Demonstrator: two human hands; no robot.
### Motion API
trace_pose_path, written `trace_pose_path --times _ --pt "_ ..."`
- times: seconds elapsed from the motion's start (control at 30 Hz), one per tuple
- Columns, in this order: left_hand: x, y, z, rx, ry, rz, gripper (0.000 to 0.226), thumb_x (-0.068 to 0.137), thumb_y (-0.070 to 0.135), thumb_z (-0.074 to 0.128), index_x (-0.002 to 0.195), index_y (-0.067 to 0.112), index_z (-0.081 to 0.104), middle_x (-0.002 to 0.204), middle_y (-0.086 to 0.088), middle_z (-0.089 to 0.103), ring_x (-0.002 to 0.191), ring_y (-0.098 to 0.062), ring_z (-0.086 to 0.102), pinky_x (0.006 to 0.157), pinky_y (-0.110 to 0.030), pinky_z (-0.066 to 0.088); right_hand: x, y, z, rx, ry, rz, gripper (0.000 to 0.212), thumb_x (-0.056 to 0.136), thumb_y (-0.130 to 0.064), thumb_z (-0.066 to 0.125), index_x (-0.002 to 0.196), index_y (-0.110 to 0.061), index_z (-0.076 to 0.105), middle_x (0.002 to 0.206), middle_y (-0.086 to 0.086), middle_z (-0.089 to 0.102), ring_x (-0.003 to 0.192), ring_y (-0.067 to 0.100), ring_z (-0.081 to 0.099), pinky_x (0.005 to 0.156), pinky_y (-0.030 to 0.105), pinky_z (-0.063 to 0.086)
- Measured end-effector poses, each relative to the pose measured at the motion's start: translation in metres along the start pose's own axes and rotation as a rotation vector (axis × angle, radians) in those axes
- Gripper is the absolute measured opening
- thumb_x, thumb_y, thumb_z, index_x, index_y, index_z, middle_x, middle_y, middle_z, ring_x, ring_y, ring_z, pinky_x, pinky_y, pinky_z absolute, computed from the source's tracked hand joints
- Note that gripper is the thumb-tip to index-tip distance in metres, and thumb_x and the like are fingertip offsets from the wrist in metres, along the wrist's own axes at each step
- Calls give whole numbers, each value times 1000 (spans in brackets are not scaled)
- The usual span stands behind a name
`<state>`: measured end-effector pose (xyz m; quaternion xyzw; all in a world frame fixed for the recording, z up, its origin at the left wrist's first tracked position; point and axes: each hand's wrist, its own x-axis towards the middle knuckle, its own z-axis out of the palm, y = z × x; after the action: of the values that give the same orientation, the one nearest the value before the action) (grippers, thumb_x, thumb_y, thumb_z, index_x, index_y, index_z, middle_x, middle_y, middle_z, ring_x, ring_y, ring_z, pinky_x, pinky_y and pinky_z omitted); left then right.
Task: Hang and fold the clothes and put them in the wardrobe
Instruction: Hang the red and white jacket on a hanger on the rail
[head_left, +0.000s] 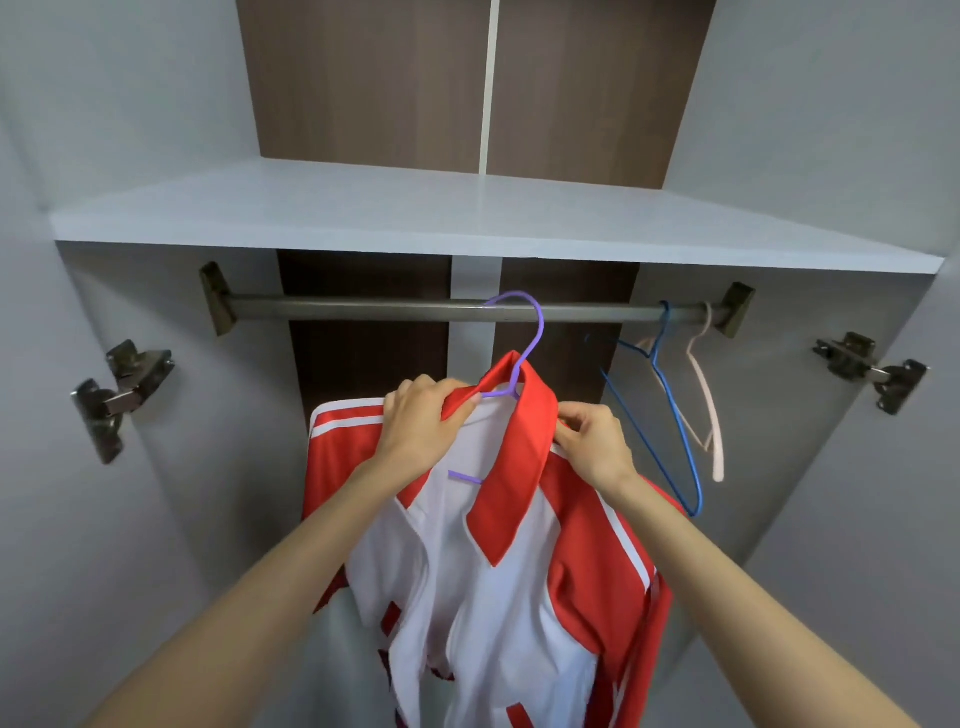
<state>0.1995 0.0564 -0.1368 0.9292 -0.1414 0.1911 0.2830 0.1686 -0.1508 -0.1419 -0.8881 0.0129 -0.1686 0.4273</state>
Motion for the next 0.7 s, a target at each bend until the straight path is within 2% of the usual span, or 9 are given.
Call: trace_pose_path --times 0.07,0.17,0.27,0.4,0.47,0.53,0.6,0.7 --pt "20 -10 11 13 13 -18 35 97 45 43 119 28 62 103 -6 60 102 -24 51 85 -30 28 27 6 10 9 -26 12 20 88 -32 60 74 -21 68 62 5 56 65 8 43 66 32 41" --pt "51 -22 26 2 5 -64 34 98 43 43 119 25 62 103 -6 60 103 -24 52 83 -27 24 65 15 22 27 -81 45 27 88 -32 59 62 -27 65 50 -9 51 60 6 47 66 32 41" --pt "81 -31 43 -13 -50 -99 34 99 41 42 118 22 62 107 -5 64 106 -24 54 84 -27 25 97 25 30 -10 -115 68 24 86 -33 58 65 -25 66 50 -13 55 61 5 52 68 32 44" --pt "108 -42 61 -84 -127 -141 36 98 41 44 118 18 64 112 -3 67 110 -23 57 99 -33 31 127 38 39 -33 -161 95 21 82 -37 57 78 -22 70 66 -1 66 69 10 60 73 34 49" --pt "114 -50 69 -154 -172 -155 36 98 39 46 117 14 64 112 -6 67 109 -24 58 103 -39 33 135 45 45 -41 -192 98 22 81 -37 57 80 -20 70 66 1 67 70 13 62 73 34 49" --pt "118 -57 76 -234 -185 -144 33 98 34 48 111 9 66 106 -10 68 103 -27 60 99 -43 39 142 50 50 -28 -227 86 21 81 -34 57 80 -16 69 58 -5 62 65 10 59 71 33 48" --pt "121 -62 82 -239 -148 -115 31 98 31 50 107 6 67 100 -12 68 97 -28 62 91 -36 45 146 54 53 12 -249 76 21 82 -31 57 79 -13 68 59 -6 61 65 10 58 74 37 51" --pt "126 -67 89 -149 -105 -76 30 97 28 52 113 6 65 102 -17 66 97 -30 59 81 -29 41 150 56 54 30 -250 52 22 85 -30 57 74 -15 67 58 -4 62 62 6 59 72 36 51"
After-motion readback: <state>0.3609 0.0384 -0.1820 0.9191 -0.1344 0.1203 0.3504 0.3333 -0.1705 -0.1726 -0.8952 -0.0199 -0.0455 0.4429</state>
